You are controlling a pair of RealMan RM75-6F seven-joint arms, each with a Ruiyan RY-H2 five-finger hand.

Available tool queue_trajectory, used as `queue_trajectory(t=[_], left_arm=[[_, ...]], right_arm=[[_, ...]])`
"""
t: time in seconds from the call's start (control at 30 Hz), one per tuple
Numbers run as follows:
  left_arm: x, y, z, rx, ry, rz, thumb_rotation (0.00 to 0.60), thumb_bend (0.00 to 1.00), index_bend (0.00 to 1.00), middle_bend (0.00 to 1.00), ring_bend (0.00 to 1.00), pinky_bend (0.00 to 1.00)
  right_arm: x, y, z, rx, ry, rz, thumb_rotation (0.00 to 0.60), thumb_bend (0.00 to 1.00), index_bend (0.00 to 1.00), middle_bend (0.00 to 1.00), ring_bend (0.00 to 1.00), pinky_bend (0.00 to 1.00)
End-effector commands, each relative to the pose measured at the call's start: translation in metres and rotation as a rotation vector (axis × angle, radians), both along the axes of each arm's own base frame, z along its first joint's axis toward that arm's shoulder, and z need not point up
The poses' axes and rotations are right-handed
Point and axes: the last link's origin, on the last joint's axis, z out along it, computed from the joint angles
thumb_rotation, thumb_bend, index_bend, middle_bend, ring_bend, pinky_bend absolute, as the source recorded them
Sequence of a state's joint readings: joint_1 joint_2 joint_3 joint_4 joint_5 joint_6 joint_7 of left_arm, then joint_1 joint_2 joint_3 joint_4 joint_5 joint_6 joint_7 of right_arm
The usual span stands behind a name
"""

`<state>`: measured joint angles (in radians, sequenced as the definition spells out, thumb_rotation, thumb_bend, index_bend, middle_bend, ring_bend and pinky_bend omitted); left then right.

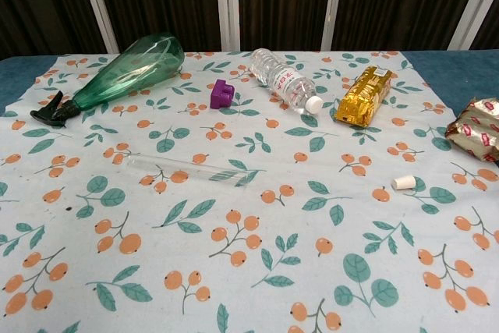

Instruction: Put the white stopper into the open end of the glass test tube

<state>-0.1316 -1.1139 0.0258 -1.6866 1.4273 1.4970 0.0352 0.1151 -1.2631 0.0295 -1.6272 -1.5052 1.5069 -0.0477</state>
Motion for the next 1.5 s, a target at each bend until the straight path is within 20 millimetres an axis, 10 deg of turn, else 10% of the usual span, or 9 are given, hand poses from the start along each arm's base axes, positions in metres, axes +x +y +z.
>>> queue_trajectory(t=[0.03, 0.57, 0.83, 1.5], left_arm=[[-0.002, -0.001, 0.001, -0.004, 0.011, 0.005, 0.600, 0.17, 0.05, 0.03, 0.00, 0.00], [0.000, 0.000, -0.003, -0.019, -0.009, 0.025, 0.600, 0.17, 0.08, 0.03, 0.00, 0.00], [0.022, 0.038, -0.020, -0.091, 0.052, -0.070, 0.600, 0.17, 0.13, 0.10, 0.00, 0.00], [0.127, 0.144, -0.146, -0.354, 0.050, -0.179, 0.600, 0.33, 0.40, 0.33, 0.00, 0.00]], right_arm=[[0.000, 0.000, 0.000, -0.007, -0.003, 0.002, 0.600, 0.15, 0.00, 0.00, 0.00, 0.00], [0.011, 0.001, -0.006, 0.020, -0.001, 0.031, 0.600, 0.15, 0.00, 0.00, 0.00, 0.00], [0.009, -0.001, -0.007, 0.017, -0.013, 0.024, 0.600, 0.15, 0.00, 0.00, 0.00, 0.00], [0.005, -0.006, -0.010, 0.026, -0.038, 0.006, 0.600, 0.15, 0.00, 0.00, 0.00, 0.00]])
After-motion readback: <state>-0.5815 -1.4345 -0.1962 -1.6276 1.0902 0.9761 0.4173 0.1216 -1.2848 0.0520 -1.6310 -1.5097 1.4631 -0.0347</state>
